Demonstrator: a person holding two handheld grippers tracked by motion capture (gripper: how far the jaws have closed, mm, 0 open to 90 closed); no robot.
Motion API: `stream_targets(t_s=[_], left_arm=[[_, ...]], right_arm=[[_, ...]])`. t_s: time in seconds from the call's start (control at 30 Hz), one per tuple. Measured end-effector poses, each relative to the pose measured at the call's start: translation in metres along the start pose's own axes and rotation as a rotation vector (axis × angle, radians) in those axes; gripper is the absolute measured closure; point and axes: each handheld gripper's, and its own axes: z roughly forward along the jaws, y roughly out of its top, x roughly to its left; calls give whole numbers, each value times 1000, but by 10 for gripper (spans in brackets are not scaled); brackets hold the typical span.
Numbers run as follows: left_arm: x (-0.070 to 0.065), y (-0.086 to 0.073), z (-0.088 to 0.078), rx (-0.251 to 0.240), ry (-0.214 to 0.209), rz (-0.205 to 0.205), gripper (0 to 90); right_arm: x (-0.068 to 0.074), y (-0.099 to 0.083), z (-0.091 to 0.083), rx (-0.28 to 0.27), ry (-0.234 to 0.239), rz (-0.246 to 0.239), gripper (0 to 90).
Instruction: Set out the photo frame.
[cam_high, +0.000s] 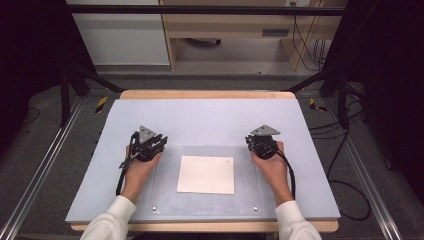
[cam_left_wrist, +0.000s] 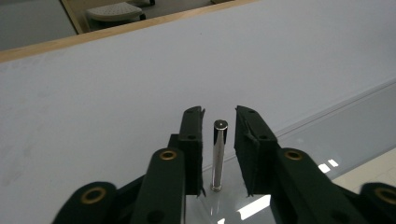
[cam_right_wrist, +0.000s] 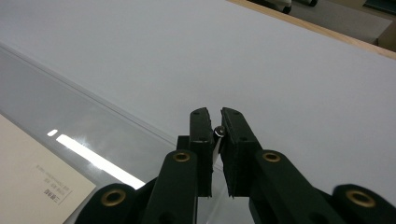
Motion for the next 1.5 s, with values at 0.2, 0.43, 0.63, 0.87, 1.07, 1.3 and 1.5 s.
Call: stream_targets(t_s=[0.2,0.43,0.63,0.87,1.07,1.3,1.5], left_arm=[[2,-1,-1,10,-6,-19,780],[1,-3,3,21,-11,-9,817],[1,-5,4,27,-17,-8,839],[1,-4,3,26,-19,-25,841],[1,-4,4,23,-16,-34,842],[2,0,4,55,-24,-22,846],[5,6,5,102,-41,-21,847]], right_arm=[[0,-1,-1,-4,-3,8,800],[0,-4,-2,10,2,21,785],[0,-4,-2,10,3,21,840],[-1,-4,-2,14,15,46,851],[-2,-4,-2,13,21,52,853],[0,-1,-1,33,11,58,855],[2,4,1,65,-9,66,857]])
